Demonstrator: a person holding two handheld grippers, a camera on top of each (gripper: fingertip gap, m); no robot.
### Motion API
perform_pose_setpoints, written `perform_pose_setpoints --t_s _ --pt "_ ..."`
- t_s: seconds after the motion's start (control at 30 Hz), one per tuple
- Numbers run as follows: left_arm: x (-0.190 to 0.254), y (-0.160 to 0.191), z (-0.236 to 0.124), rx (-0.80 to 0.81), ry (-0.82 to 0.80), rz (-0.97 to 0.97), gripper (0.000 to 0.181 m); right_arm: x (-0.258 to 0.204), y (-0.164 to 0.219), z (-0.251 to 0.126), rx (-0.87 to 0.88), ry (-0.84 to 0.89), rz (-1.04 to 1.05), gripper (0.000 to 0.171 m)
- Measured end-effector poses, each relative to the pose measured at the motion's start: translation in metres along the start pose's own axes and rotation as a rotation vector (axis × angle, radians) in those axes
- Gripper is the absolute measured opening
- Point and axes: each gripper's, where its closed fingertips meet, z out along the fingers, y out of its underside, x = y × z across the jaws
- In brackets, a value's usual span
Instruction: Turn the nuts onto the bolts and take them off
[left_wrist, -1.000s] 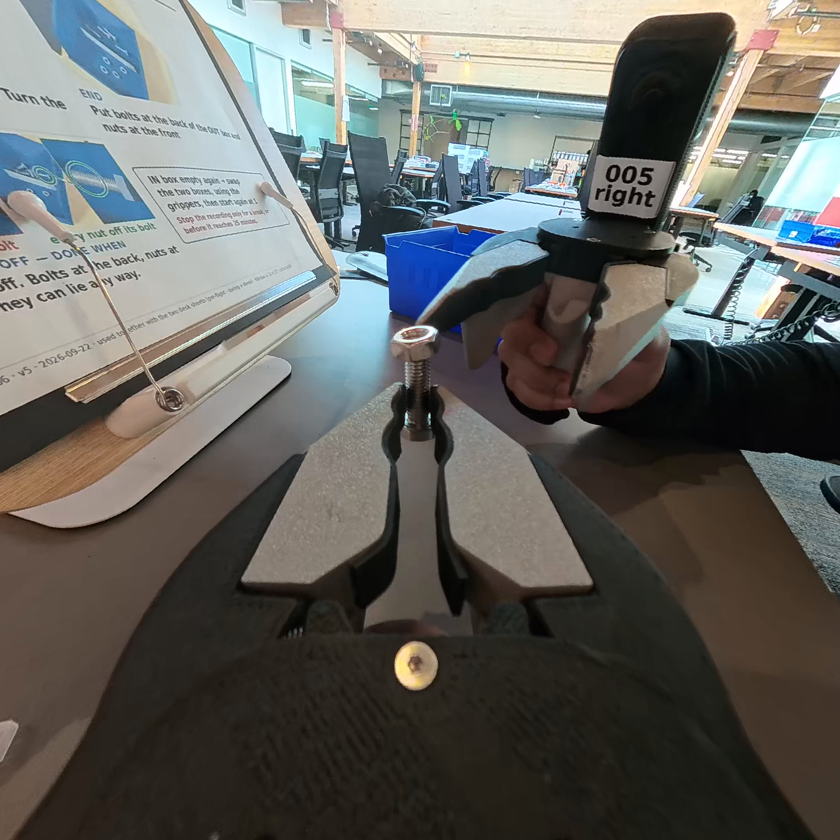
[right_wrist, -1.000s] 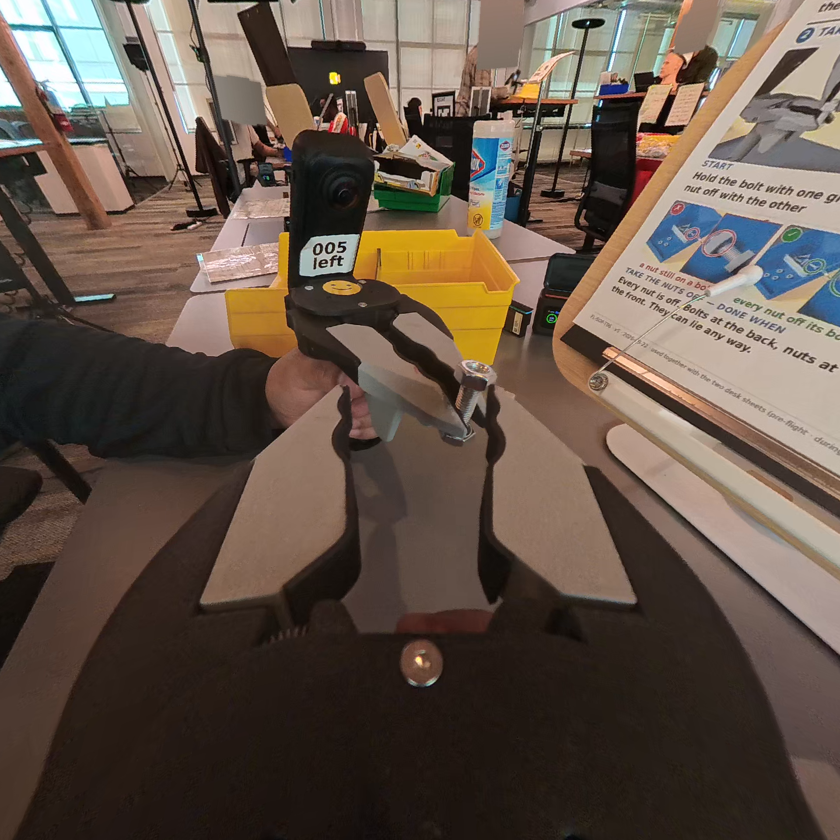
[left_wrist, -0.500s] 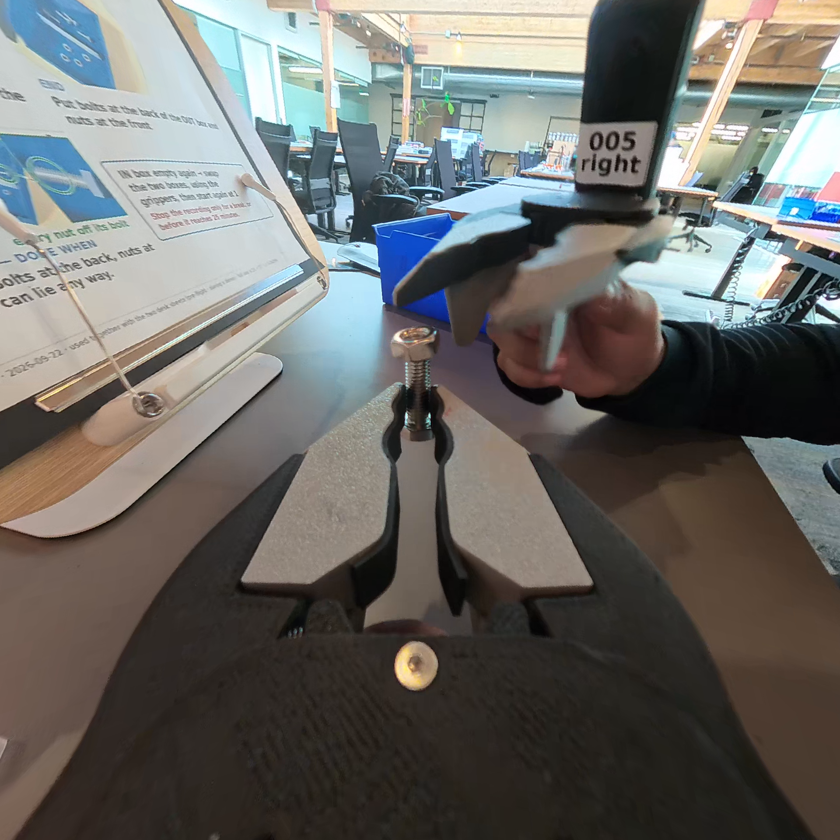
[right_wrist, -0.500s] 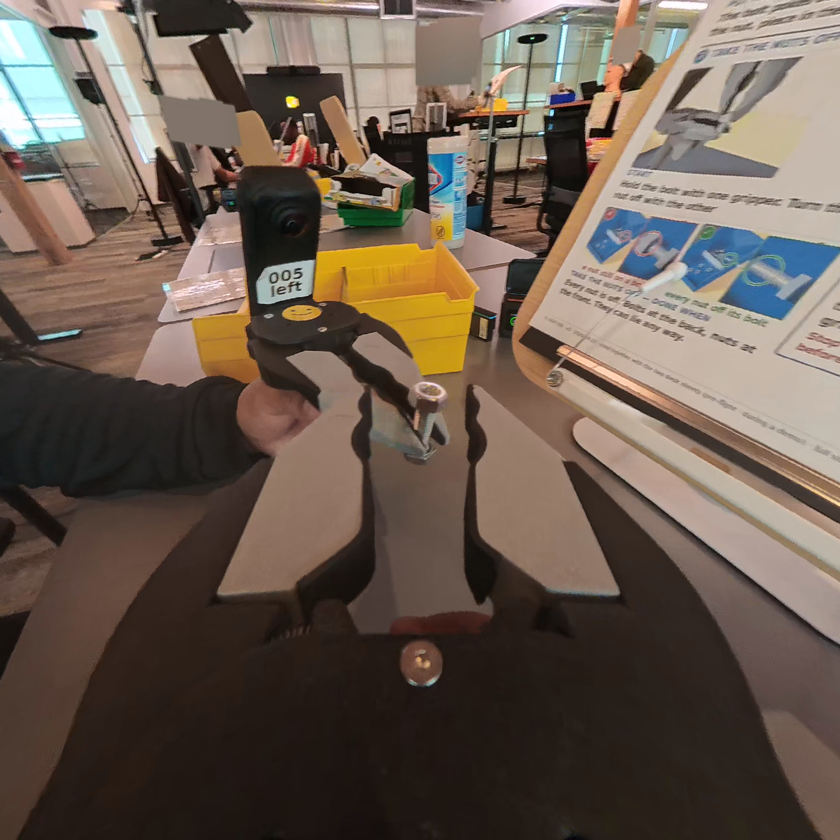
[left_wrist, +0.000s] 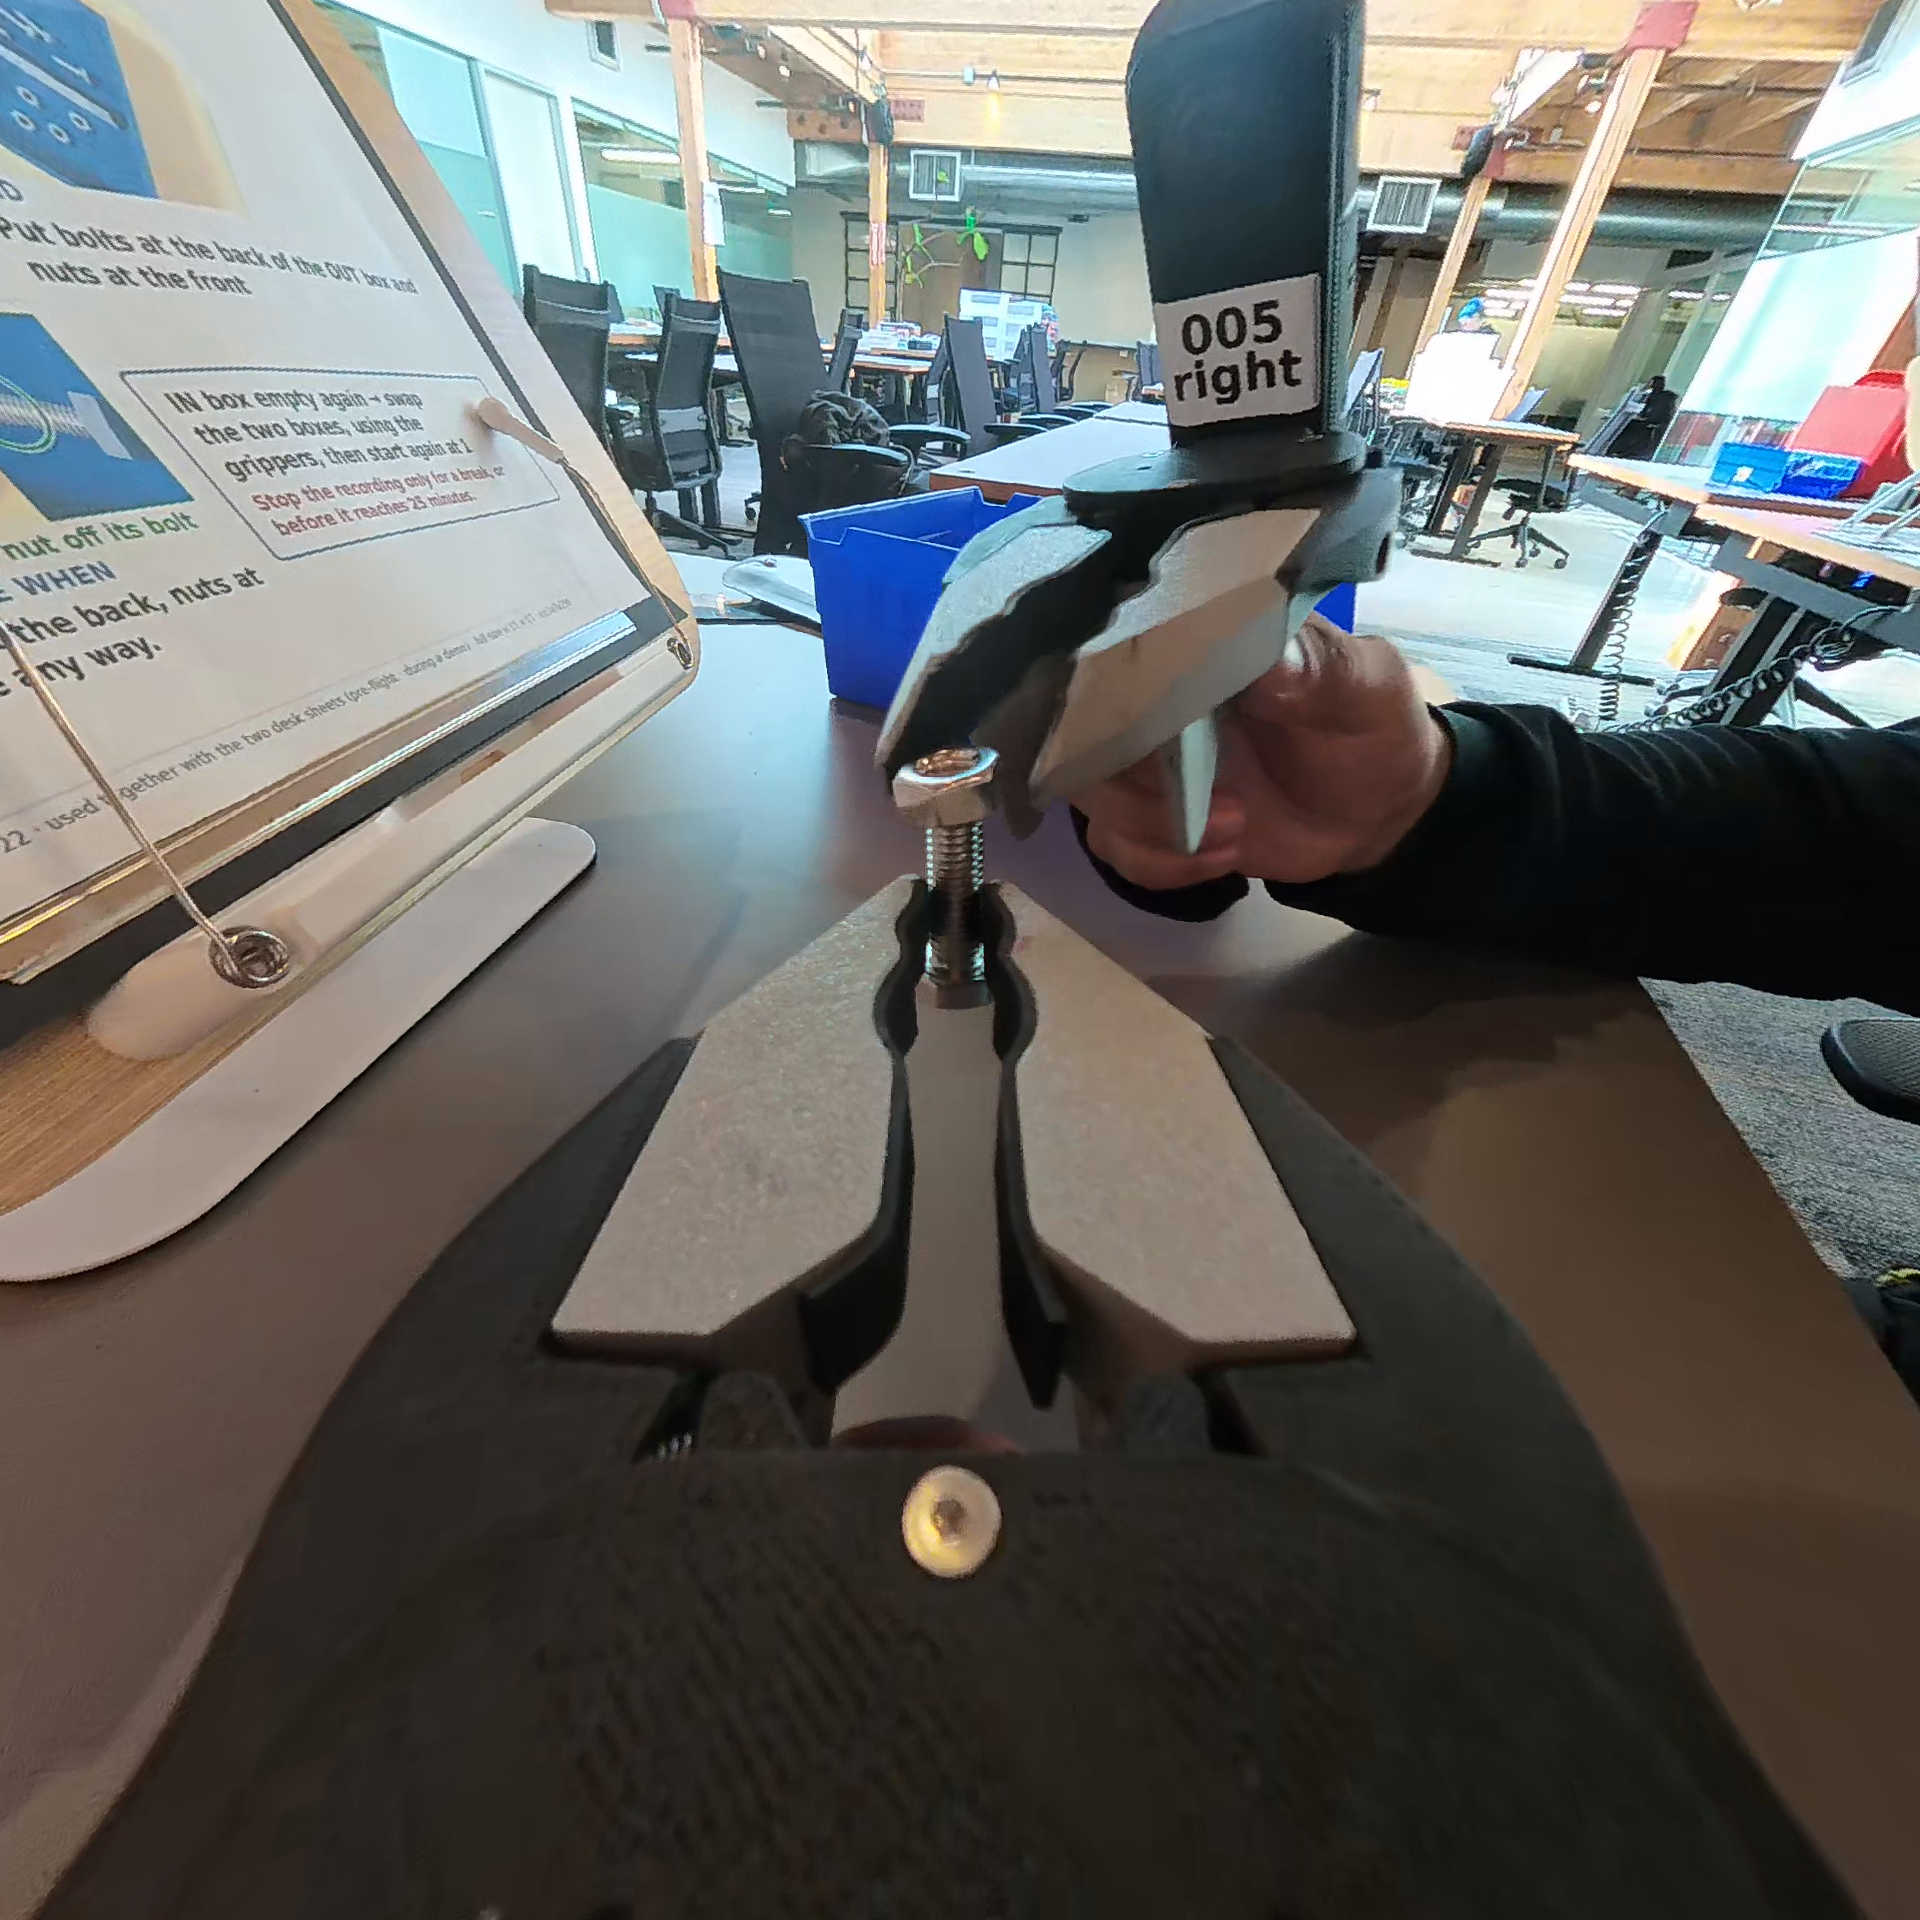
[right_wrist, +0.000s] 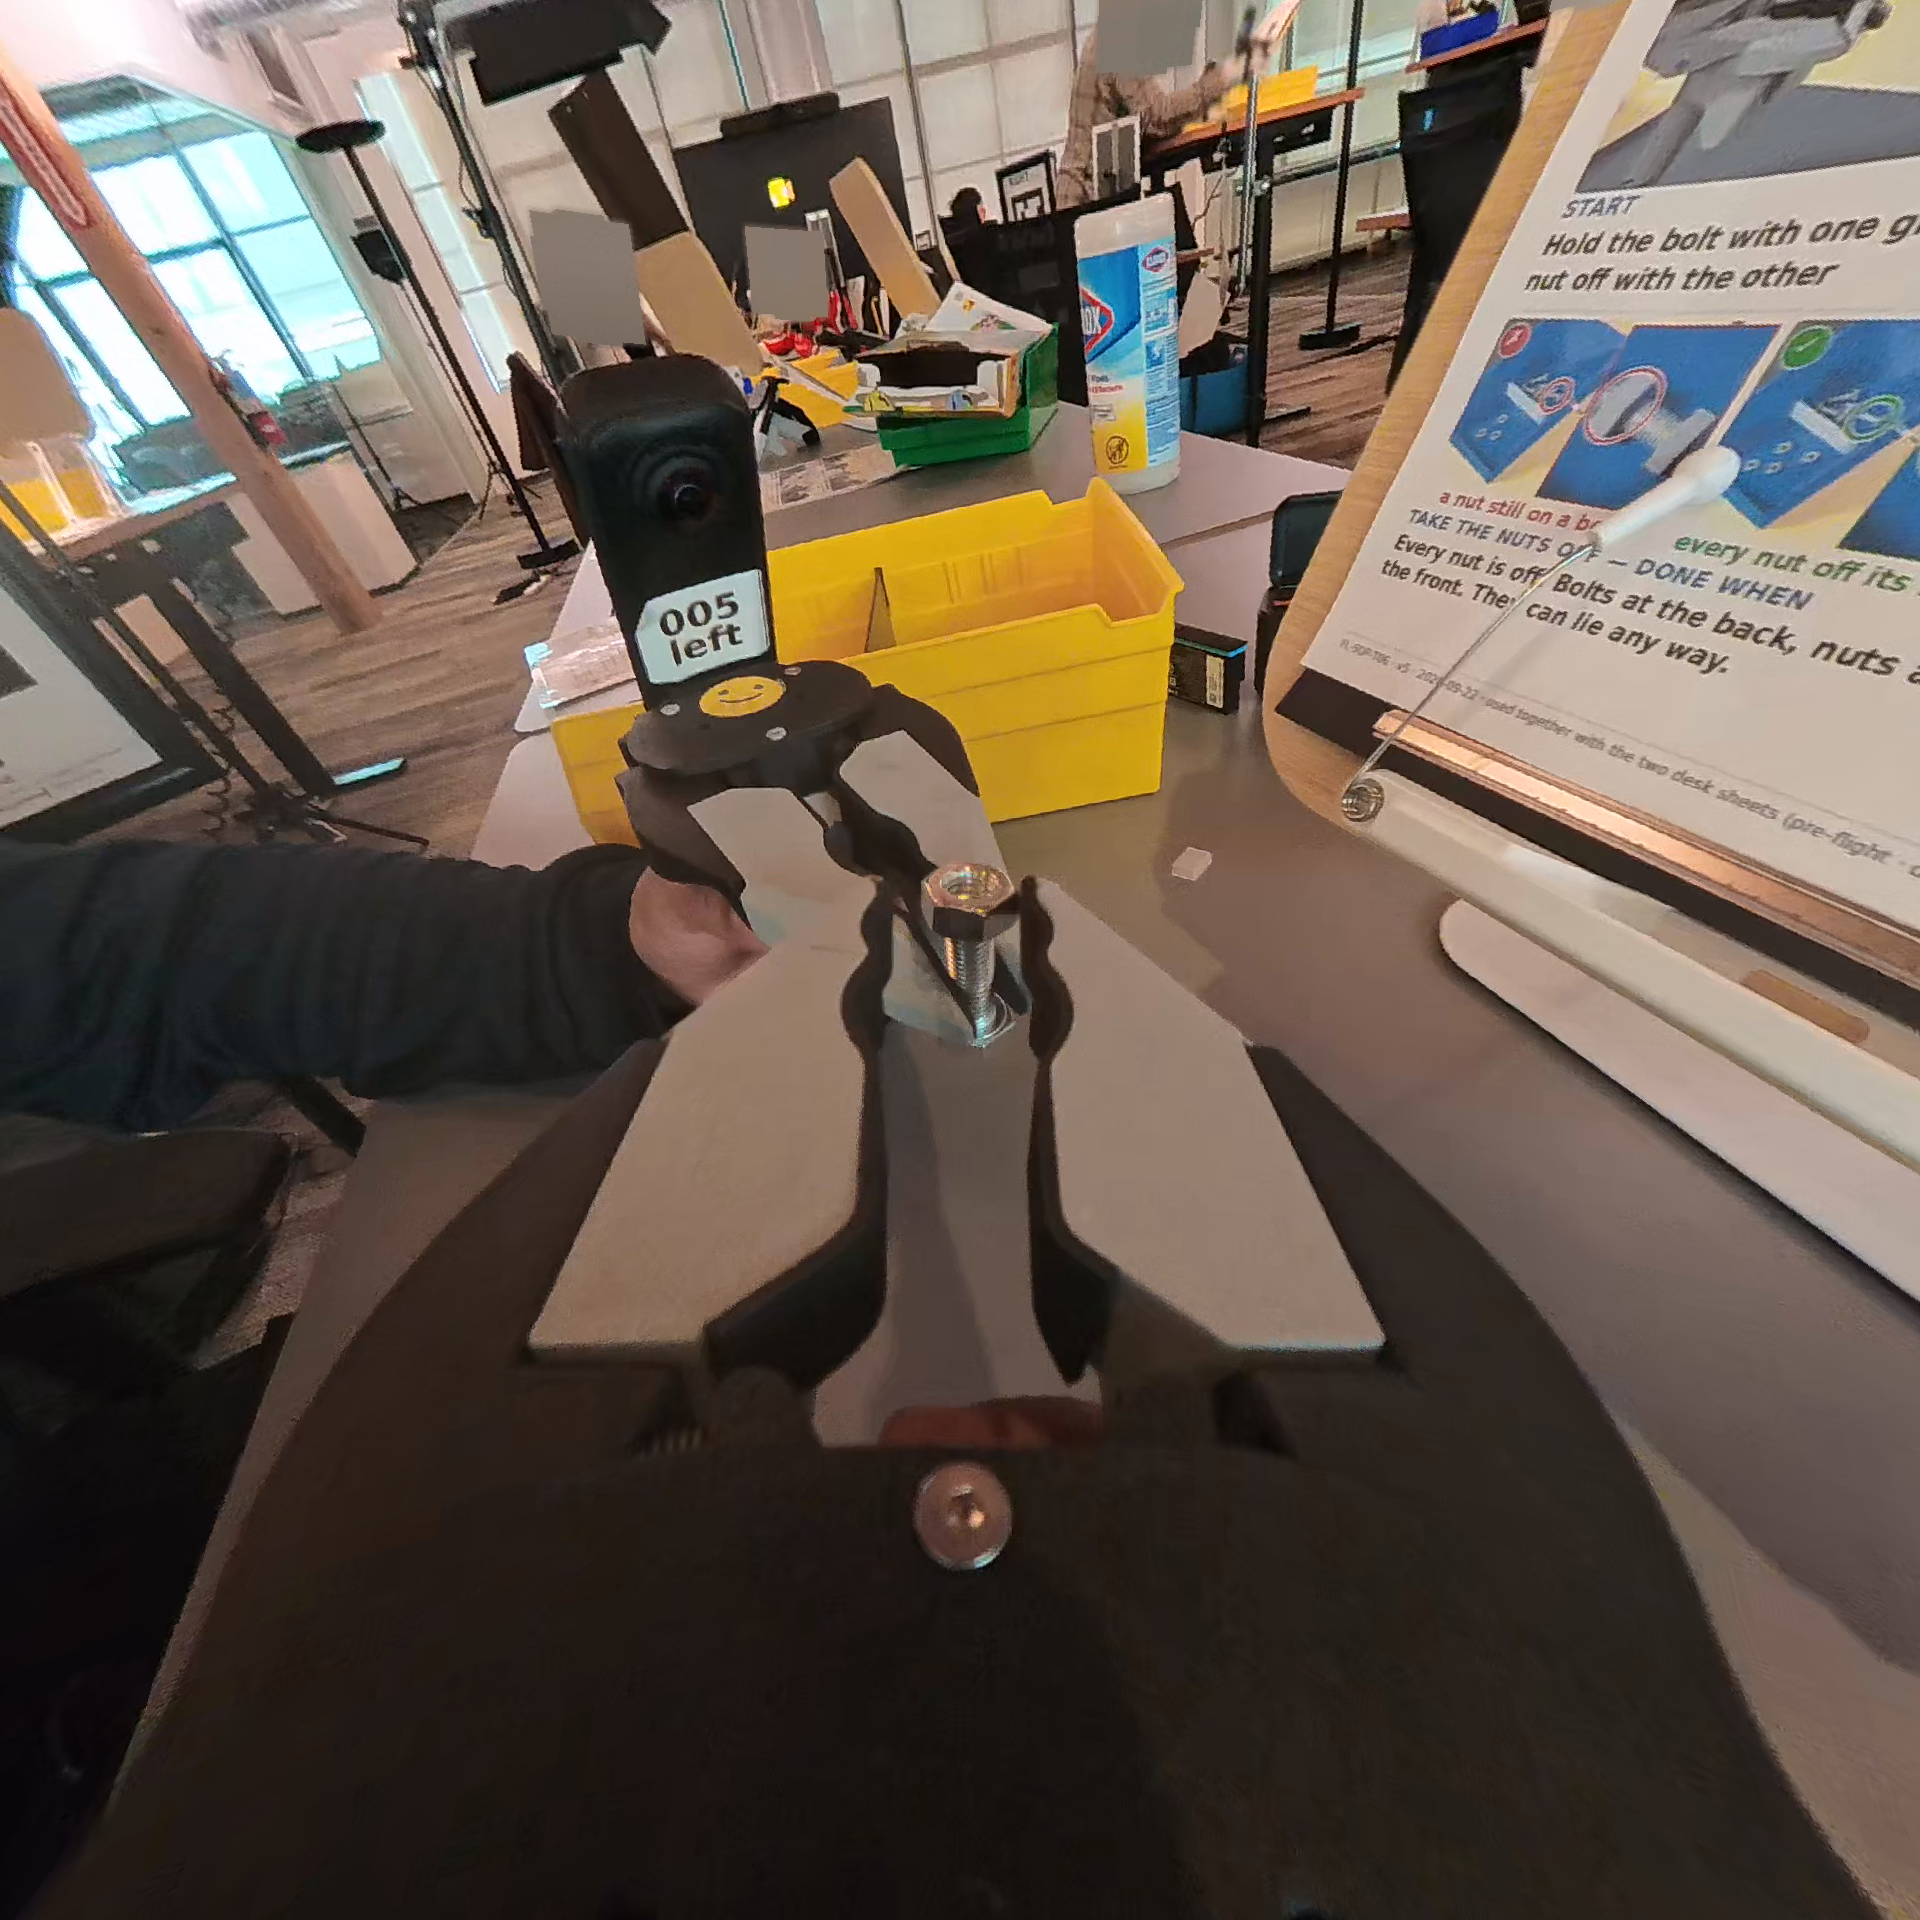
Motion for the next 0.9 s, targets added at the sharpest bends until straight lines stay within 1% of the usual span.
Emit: perform_pose_setpoints --t_s 0.07,0.5,0.73,0.9 --pt "0.001 0.000 0.000 -0.002 0.005 0.000 0.007 0.002 0.003 0.001 -0.012 0.019 -0.017 0.015" --pt "0.009 -0.003 0.001 0.018 0.060 -0.028 0.007 -0.004 0.002 0.003 0.050 -0.009 -0.094 0.015" --pt "0.007 -0.001 0.001 0.002 0.031 0.005 0.007 -0.002 0.005 0.005 0.031 0.000 -0.083 0.015" --pt "0.001 0.008 0.005 -0.055 -0.025 0.058 0.007 -0.001 0.002 0.003 0.042 0.010 -0.079 0.014"
